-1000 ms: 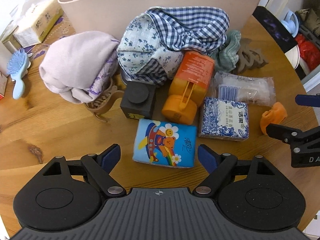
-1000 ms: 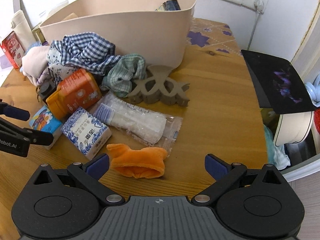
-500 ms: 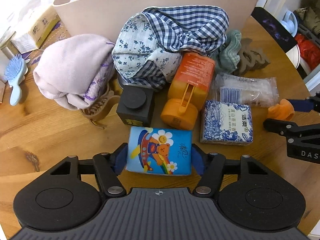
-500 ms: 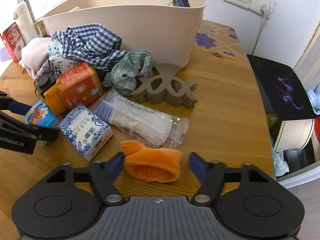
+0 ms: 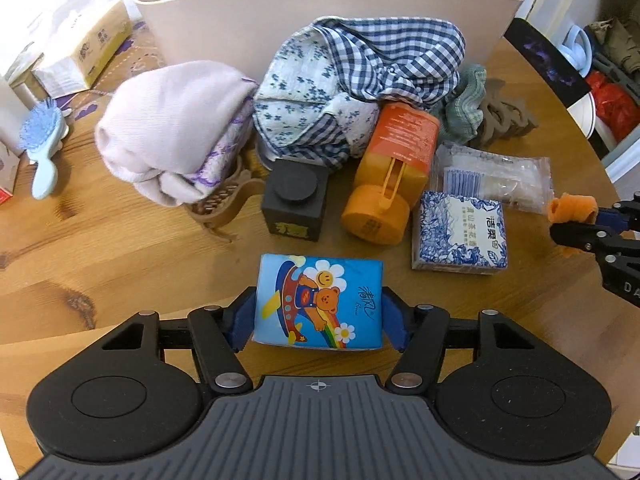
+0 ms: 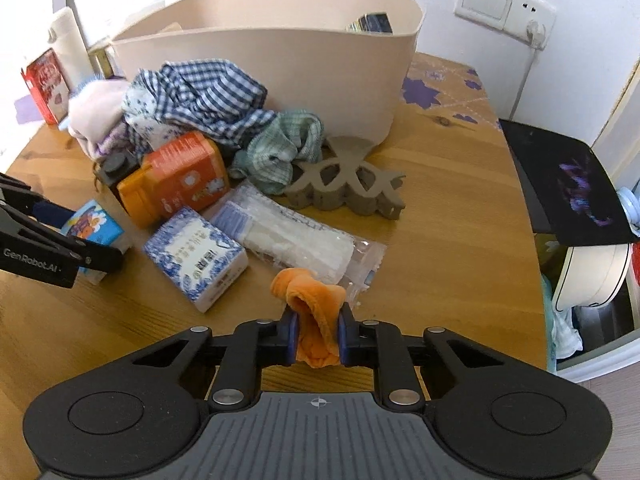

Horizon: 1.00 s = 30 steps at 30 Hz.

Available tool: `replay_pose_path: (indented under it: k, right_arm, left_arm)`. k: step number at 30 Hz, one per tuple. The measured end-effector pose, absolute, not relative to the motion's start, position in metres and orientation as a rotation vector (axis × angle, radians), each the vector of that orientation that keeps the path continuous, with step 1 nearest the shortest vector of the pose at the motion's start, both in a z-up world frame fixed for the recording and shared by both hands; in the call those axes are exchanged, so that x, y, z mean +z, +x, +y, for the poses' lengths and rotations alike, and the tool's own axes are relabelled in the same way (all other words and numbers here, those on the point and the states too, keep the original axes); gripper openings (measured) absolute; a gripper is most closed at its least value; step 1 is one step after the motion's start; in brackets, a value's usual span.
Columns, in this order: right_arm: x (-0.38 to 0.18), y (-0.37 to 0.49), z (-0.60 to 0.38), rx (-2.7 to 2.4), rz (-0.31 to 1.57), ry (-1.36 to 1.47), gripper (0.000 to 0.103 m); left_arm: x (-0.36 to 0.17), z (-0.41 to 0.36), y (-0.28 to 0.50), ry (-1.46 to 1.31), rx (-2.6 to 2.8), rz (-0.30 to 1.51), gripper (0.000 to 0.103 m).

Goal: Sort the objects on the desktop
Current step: 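Carry both items to the bin and open both tools to drop them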

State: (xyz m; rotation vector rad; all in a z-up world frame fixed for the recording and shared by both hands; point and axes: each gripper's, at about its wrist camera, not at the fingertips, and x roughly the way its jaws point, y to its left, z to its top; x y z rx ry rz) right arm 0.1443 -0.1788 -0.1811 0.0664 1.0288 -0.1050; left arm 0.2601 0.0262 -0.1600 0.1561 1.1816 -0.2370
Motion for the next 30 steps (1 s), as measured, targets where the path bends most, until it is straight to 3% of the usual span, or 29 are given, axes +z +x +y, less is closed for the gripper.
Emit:
replay_pose_path:
  k: [30]
  right_arm:
    - [-0.086,0.134,-0.195,-0.115,0.797,-0.014,0.018]
  left_arm:
    - [-0.069,0.036,0.276,0.152,-0.212,1.021,0.064]
